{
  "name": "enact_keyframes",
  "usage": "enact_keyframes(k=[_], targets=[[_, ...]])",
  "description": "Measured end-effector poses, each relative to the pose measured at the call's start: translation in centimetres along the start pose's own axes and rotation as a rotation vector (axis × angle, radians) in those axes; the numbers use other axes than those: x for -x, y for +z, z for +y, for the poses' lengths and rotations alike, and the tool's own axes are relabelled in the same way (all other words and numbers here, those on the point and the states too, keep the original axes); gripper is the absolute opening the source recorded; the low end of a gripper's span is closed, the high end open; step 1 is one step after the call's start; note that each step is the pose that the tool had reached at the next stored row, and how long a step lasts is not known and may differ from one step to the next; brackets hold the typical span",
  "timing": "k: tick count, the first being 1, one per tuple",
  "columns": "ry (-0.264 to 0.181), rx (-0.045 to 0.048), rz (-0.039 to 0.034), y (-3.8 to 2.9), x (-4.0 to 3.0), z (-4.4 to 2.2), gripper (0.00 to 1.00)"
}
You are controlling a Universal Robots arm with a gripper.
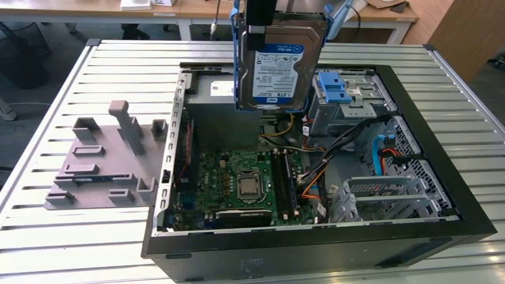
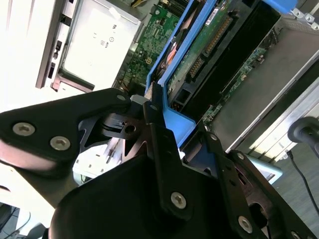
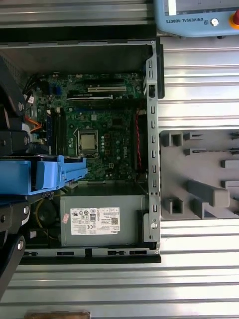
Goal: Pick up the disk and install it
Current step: 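Insert the disk into the insertion slot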
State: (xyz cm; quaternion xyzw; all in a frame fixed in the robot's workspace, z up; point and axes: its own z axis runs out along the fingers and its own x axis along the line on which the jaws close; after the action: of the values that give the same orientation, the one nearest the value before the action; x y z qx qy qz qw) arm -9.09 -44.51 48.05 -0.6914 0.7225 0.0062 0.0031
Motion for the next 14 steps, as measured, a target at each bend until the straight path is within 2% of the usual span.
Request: enact_keyframes(k=[4,11,14], targets=[[0.0,0.0,0.0001,-0.02,-0.88,-0.04,0.36],[0.0,-0.0001,-0.0002,-0.03,-3.1,-0.14,0.36],[0.0,0.0,0.0,-0.05,-3.75,-0.18,0.36]])
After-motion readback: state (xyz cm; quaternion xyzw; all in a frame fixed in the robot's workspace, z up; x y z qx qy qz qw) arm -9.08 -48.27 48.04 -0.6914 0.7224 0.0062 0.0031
